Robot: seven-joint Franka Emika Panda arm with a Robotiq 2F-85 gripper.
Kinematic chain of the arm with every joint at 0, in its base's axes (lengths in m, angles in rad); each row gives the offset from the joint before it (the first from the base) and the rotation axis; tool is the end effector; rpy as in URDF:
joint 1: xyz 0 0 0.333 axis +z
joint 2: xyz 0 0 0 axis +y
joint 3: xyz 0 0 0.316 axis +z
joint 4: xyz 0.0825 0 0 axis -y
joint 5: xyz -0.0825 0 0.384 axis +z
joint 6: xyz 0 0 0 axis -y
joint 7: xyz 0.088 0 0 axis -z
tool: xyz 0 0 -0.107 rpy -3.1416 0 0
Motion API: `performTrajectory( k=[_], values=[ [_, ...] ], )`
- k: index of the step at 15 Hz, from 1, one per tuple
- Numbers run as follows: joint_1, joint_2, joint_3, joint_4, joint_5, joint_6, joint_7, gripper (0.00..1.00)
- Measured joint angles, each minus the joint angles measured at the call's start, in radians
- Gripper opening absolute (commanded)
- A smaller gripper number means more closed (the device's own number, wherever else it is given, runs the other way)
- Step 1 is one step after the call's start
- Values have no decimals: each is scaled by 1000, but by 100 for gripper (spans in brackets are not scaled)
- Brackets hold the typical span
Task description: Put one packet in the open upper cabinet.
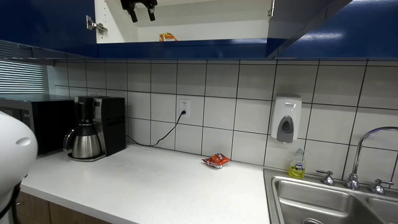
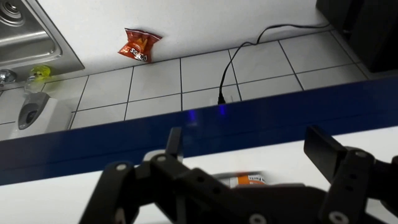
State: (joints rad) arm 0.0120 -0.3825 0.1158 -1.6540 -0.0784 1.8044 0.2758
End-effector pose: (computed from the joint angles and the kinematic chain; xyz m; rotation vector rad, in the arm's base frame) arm 0.4277 0.0651 0.8006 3.0038 -0.2214 0.8400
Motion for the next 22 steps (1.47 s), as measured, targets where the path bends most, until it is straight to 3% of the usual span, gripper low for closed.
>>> performTrajectory(
  k=[7,14,22],
  values=[
    [15,-243,-10,-334,44,-26,-39,100],
    [39,-400,-20,-641,88,-25,-81,100],
    [40,-463,-26,-809,93,-25,-90,100]
  ],
)
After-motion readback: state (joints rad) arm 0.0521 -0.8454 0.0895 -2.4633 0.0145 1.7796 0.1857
